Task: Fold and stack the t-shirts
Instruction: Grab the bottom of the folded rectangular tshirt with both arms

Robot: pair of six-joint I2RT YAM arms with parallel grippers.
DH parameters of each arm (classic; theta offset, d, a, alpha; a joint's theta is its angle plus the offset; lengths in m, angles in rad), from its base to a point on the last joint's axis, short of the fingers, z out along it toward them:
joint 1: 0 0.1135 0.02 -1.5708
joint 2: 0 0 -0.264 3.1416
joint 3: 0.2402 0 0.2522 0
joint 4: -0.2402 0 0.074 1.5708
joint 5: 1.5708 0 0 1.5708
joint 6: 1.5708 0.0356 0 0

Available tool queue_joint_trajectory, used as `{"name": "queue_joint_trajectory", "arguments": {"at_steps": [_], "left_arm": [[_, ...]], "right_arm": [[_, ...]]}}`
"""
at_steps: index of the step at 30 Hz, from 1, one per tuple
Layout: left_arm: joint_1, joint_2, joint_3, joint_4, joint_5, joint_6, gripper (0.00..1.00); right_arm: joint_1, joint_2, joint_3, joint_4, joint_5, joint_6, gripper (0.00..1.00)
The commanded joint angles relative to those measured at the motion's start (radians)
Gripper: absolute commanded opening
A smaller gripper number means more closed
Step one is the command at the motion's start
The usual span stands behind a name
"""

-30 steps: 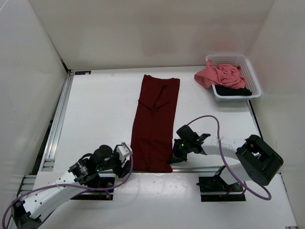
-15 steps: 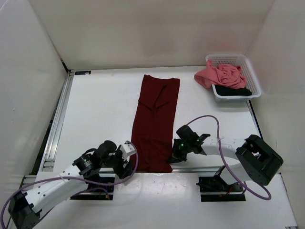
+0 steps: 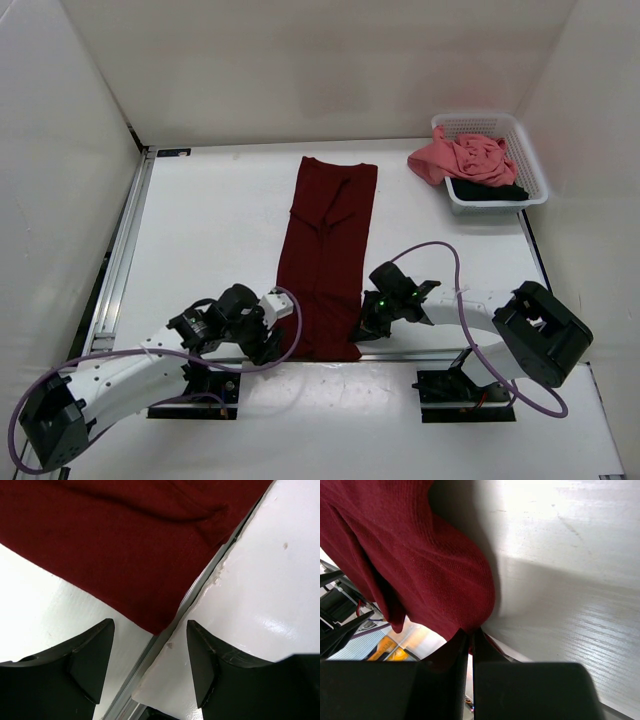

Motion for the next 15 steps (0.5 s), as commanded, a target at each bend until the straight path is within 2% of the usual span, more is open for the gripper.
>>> {"name": "queue_joint_trajectory", "arguments": {"at_steps": [1,6,10,12,13,15], "left_arm": [[-0.004,0.026,-0.013,0.007,-0.011,0.000,0.70],[-0.004,0.079,-0.004,0.026,-0.069,0.000,0.69],[-0.004,0.105,0.005,0.036,-0.060,0.000,0.60],[-0.004,0.117,0.016,0.046,-0.049,0.000,0.52],[-0.004,0.127,0.016,0.046,-0.040,0.000,0.40],[-0.004,0.137,0.025,0.046,-0.028,0.000,0.27]], "right_arm": [[-0.003,0.015,-0.011,-0.016,0.031,-0.020,0.05],[-0.003,0.015,-0.011,-0.016,0.041,-0.020,0.05],[-0.003,0.015,-0.011,-0.016,0.041,-0.020,0.05],[-0.003,0.015,-0.011,-0.016,0.041,-0.020,0.05],[-0.003,0.015,-0.011,-0.016,0.041,-0.020,0.05],[-0.003,0.015,-0.011,-0.025,0.041,-0.020,0.05]]}}
